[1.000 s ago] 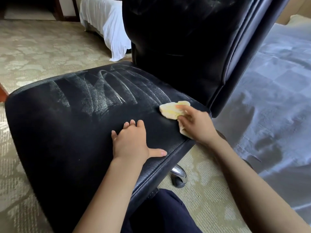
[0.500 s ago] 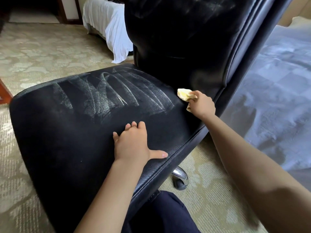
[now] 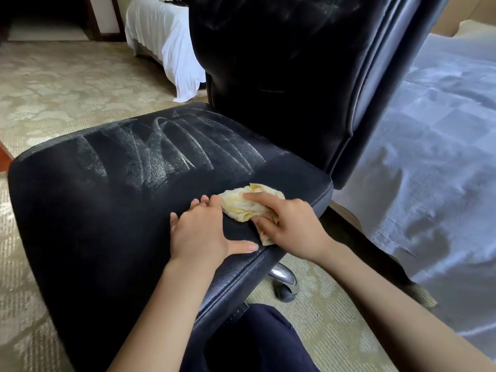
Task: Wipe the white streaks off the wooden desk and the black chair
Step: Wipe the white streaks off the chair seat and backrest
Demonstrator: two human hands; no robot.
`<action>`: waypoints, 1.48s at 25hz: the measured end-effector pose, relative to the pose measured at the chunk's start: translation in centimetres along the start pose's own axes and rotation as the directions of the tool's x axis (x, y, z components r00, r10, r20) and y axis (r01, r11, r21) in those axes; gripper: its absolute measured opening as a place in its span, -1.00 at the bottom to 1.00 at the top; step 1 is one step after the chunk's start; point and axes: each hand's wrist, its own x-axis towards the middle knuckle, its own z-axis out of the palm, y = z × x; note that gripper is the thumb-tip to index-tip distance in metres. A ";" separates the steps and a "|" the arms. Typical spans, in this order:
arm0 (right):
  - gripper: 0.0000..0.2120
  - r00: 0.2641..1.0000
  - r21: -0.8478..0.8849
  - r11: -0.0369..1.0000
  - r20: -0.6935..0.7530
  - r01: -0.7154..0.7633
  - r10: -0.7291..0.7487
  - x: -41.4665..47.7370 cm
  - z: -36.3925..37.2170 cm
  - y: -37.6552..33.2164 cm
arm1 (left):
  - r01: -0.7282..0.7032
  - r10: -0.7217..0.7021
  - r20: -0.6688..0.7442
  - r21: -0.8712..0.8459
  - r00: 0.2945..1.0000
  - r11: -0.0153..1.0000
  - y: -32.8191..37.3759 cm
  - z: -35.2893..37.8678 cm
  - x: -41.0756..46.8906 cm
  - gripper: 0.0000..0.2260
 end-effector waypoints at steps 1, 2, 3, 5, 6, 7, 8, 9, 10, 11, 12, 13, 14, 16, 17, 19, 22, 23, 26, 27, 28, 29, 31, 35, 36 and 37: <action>-0.61 1.000 -0.005 1.000 0.017 0.009 -0.009 0.4 -0.1 0.4 | -0.001 0.001 0.000 -0.002 1.000 1.000 0.0 0.0 0.0 -0.05; -0.62 1.000 -0.020 1.000 0.022 0.012 -0.011 1.0 -0.1 0.9 | -0.001 0.001 -0.001 -0.002 1.000 1.000 0.1 0.0 0.0 -0.06; -0.62 1.000 -0.039 0.999 0.015 0.007 -0.006 1.9 0.0 1.5 | 0.001 -0.001 -0.001 -0.005 1.000 1.000 0.1 0.0 0.0 -0.07; -0.62 0.999 -0.051 0.998 -0.022 -0.036 0.035 4.3 0.3 2.7 | -0.001 0.001 -0.001 -0.015 1.000 1.000 0.1 0.2 0.2 -0.07; -0.62 0.997 -0.050 0.996 -0.039 -0.071 0.069 5.8 0.5 3.4 | -0.004 0.004 -0.004 -0.016 1.000 1.000 0.0 0.2 0.2 -0.07; -0.62 0.993 -0.054 0.992 -0.049 -0.110 0.108 7.2 0.6 4.1 | -0.007 0.007 -0.008 -0.017 1.000 1.000 0.0 0.3 0.2 -0.07; -0.61 0.987 -0.058 0.986 -0.059 -0.154 0.151 8.5 0.7 4.8 | -0.009 0.008 -0.012 -0.019 1.000 1.000 -0.1 0.4 0.2 -0.07; -0.61 0.976 -0.052 0.977 -0.073 -0.208 0.204 9.7 0.7 5.6 | -0.007 0.007 -0.014 -0.022 1.000 1.000 -0.2 0.4 0.2 -0.07; -0.61 0.960 -0.036 0.962 -0.092 -0.270 0.265 10.7 0.4 6.5 | -0.006 0.006 -0.016 -0.026 1.000 1.000 -0.1 0.3 0.1 -0.07; -0.60 0.938 -0.014 0.943 -0.108 -0.331 0.328 11.5 0.1 7.4 | -0.004 0.004 -0.016 -0.031 1.000 1.000 -0.1 0.3 0.1 -0.07; -0.61 0.915 0.009 0.922 -0.118 -0.386 0.385 12.2 -0.1 8.3 | -0.002 0.001 -0.014 -0.037 1.000 0.999 -0.2 0.2 0.1 -0.08; -0.62 0.892 0.039 0.900 -0.122 -0.434 0.435 12.7 -0.3 9.1 | -0.001 0.001 -0.014 -0.040 1.000 0.999 -0.2 0.2 0.1 -0.08; -0.62 0.870 0.077 0.879 -0.122 -0.471 0.477 13.2 -0.3 9.6 | -0.003 0.002 -0.016 -0.038 1.000 0.999 -0.2 0.2 0.2 -0.07; -0.63 0.843 0.109 0.852 -0.126 -0.512 0.523 13.8 -0.2 9.8 | -0.002 0.001 -0.021 -0.023 1.000 1.000 -0.2 0.2 0.2 -0.07; -0.63 0.844 0.089 0.853 -0.127 -0.513 0.521 13.9 -0.1 9.7 | 0.003 -0.004 -0.020 -0.017 1.000 1.000 -0.2 0.2 0.2 -0.06; -0.64 0.875 0.010 0.882 -0.121 -0.471 0.469 13.6 0.1 8.9 | 0.013 -0.013 -0.012 -0.020 1.000 1.000 -0.2 0.3 0.2 -0.06; -0.65 0.953 -0.069 0.952 -0.059 -0.299 0.296 12.5 0.6 6.5 | 0.001 -0.001 -0.019 -0.021 1.000 1.000 -0.3 0.5 0.5 -0.06; -0.65 0.973 -0.065 0.971 -0.027 -0.229 0.228 12.1 1.1 5.3 | 0.000 0.000 -0.018 -0.023 1.000 1.000 -0.4 0.6 0.5 -0.06; -0.64 0.997 -0.029 0.999 0.063 -0.031 0.033 10.3 2.3 1.7 | 0.003 -0.003 -0.014 -0.022 1.000 1.000 -0.5 0.7 0.5 -0.04; -0.64 0.996 -0.012 1.000 0.090 0.005 -0.004 9.6 2.3 0.8 | 0.001 -0.001 -0.016 -0.018 1.000 1.000 -0.5 0.6 0.4 -0.04; -0.64 0.993 0.007 1.000 0.112 0.029 -0.029 8.9 2.0 0.2 | 0.001 -0.001 -0.017 -0.019 1.000 1.000 -0.5 0.6 0.4 -0.04; -0.64 0.990 0.025 0.999 0.128 0.048 -0.050 8.2 1.7 -0.1 | -0.001 0.000 -0.017 -0.023 1.000 1.000 -0.6 0.6 0.4 -0.04; -0.65 0.987 0.040 0.995 0.129 0.088 -0.093 6.5 1.0 -0.1 | -0.001 0.001 -0.020 -0.027 1.000 1.000 -0.7 0.6 0.4 -0.05; -0.64 0.997 0.041 0.997 0.028 0.066 -0.068 3.0 0.3 1.4 | 0.005 -0.005 -0.022 -0.020 1.000 1.000 -0.7 0.4 0.2 -0.05; -0.65 1.000 0.031 0.999 -0.012 0.020 -0.019 2.5 0.1 2.3 | 0.009 -0.009 -0.027 -0.020 1.000 1.000 -0.7 0.3 0.1 -0.06; -0.65 0.997 0.018 0.999 -0.061 -0.041 0.042 2.3 -0.1 3.3 | 0.012 -0.012 -0.033 -0.022 0.999 1.000 -0.6 0.2 0.1 -0.07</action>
